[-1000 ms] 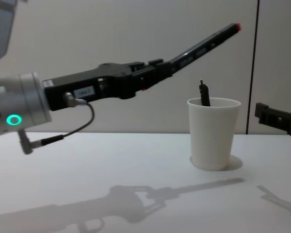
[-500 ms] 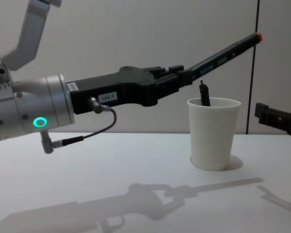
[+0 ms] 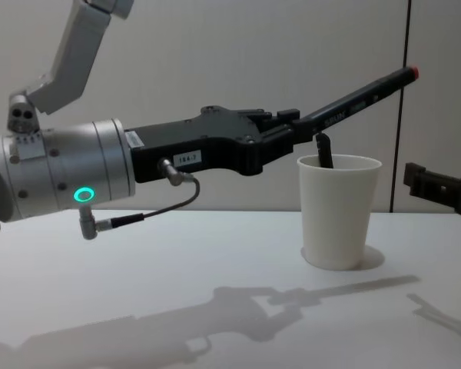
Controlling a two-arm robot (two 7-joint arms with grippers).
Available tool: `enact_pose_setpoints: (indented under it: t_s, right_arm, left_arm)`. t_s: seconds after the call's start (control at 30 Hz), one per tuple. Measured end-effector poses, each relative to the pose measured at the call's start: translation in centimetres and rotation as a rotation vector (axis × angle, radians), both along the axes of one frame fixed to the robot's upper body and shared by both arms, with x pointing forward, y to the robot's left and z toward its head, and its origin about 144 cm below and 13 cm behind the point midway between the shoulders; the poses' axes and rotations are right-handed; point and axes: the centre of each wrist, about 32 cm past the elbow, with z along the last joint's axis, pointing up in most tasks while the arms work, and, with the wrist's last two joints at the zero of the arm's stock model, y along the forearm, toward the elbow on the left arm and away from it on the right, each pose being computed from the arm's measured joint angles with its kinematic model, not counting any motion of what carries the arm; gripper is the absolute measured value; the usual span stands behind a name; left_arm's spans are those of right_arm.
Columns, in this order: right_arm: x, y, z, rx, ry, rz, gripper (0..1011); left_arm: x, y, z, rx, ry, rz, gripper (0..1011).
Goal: Place the pen into the pen holder.
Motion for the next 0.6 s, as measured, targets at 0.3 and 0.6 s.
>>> enact_pose_setpoints:
  t_s: [0.3, 0.6]
  right_arm:
    - [0.0, 0.0, 0.0, 0.0, 0.0, 0.0, 1001]
    - [-0.01, -0.07, 0.0, 0.002, 0.0, 0.003, 1001]
  left_arm:
    - [0.01, -0.26, 0.03, 0.01, -0.014, 0.012, 197]
    - [0.01, -0.42, 0.04, 0.015, -0.021, 0.018, 197]
